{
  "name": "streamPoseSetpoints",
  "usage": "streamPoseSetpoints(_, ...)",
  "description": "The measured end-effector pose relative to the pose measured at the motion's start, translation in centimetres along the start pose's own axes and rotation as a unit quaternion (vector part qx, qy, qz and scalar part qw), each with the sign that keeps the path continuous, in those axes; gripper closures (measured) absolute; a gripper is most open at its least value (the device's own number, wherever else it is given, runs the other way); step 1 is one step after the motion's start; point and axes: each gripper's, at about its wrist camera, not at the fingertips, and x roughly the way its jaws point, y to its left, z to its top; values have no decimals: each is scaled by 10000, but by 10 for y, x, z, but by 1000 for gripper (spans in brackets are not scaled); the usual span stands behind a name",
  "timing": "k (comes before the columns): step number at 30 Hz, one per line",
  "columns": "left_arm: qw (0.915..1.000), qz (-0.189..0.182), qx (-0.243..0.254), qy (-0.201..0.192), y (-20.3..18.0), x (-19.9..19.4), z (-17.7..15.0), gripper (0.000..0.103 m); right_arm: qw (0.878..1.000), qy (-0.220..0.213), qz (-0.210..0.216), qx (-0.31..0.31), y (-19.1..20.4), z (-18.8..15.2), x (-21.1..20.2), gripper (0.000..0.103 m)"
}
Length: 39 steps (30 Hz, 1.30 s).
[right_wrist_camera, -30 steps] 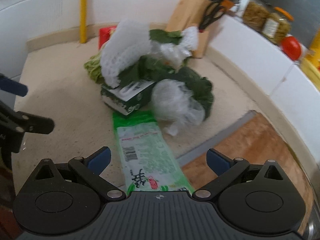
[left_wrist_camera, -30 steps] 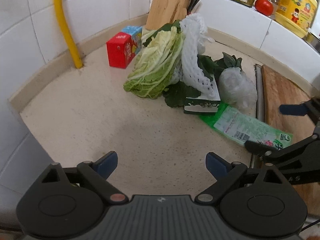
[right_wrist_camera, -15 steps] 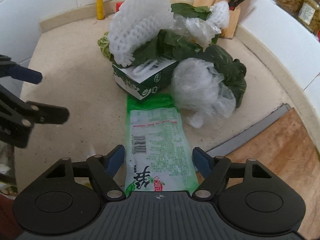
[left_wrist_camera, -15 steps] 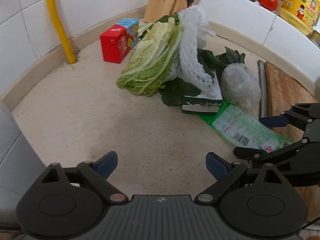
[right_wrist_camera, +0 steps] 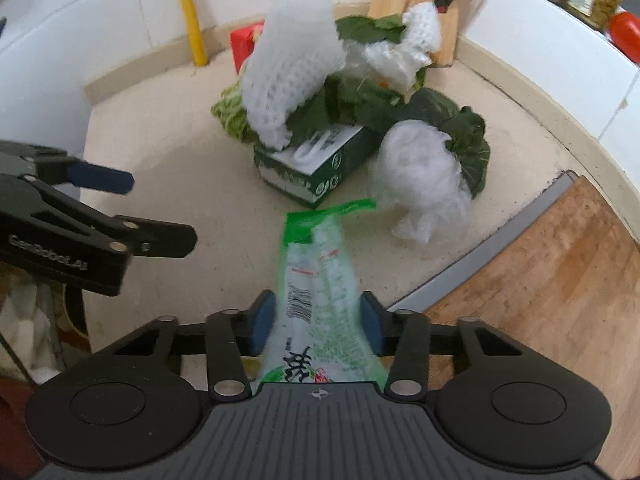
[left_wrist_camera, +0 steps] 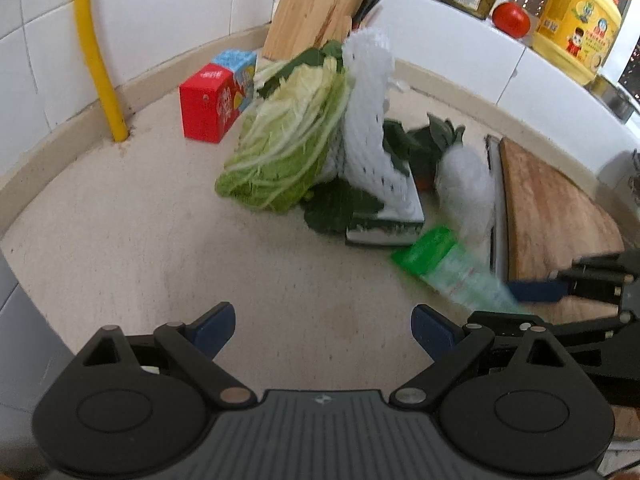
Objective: Collect trash
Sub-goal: 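Grasp the green-and-white snack wrapper with the right gripper, then grasp the cabbage leaves with the left gripper while the right gripper holds the wrapper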
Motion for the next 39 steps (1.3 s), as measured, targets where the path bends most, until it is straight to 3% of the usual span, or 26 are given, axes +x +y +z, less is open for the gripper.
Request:
streamPoseSetpoints(2, 9999, 24, -4, -118, 1, -2, 6, 12, 9999, -50, 38, 95, 0, 0, -1, 69)
streamPoseSetpoints(4, 9998, 31, 3, -211, 2, -3, 13, 12, 9999, -31, 84, 133, -1, 0, 3, 70)
streamPoseSetpoints(6, 9996, -7, 1, -280, 4, -3, 21, 12, 9997, -2, 152, 187, -1, -1, 7, 60)
streamPoseSetpoints(8, 9992, -1, 12, -394, 5, -2, 30, 12, 9995, 16, 241, 219, -1, 1, 12, 59)
streamPoseSetpoints(10, 9985, 10, 135, -522, 5, 0, 37, 12, 9995, 74, 272, 154, 2, 2, 16, 48)
streamPoseSetpoints(14, 9980, -115, 172, -597, 14, 6, 48, 12, 9991, 203, 379, 61, 5, 2, 28, 42)
streamPoseSetpoints(16, 9982, -67, 184, -573, 16, 8, 49, 12, 9989, 178, 428, -1, 5, 1, 30, 47)
streamPoseSetpoints(18, 9978, -114, 355, -555, 8, 5, 46, 12, 9982, 163, 578, -33, 4, 2, 29, 64)
streamPoseSetpoints(19, 9974, -215, 420, -541, 3, 3, 45, 12, 9979, 148, 627, 8, 3, 1, 28, 66)
streamPoseSetpoints(21, 9962, -417, 569, -517, -9, -1, 44, 12, 9973, 106, 710, 161, -4, 1, 25, 81)
streamPoseSetpoints(23, 9953, -406, 684, -553, -16, -3, 44, 12, 9961, 69, 793, 383, -11, 0, 21, 85)
streamPoseSetpoints(27, 9951, -152, 656, -727, -7, -8, 52, 12, 9943, -73, 839, 649, -21, -3, 12, 88)
streamPoseSetpoints(31, 9942, -125, 605, -882, 18, -3, 62, 12, 9924, -131, 942, 784, -24, -10, 4, 88)
streamPoseSetpoints(37, 9897, 406, 1080, -848, 25, 23, 72, 12, 9915, -43, 1026, 797, -17, -9, 15, 87)
streamPoseSetpoints(39, 9896, 342, 1152, -787, 25, 33, 74, 12, 9907, -33, 1074, 834, -18, -6, 18, 83)
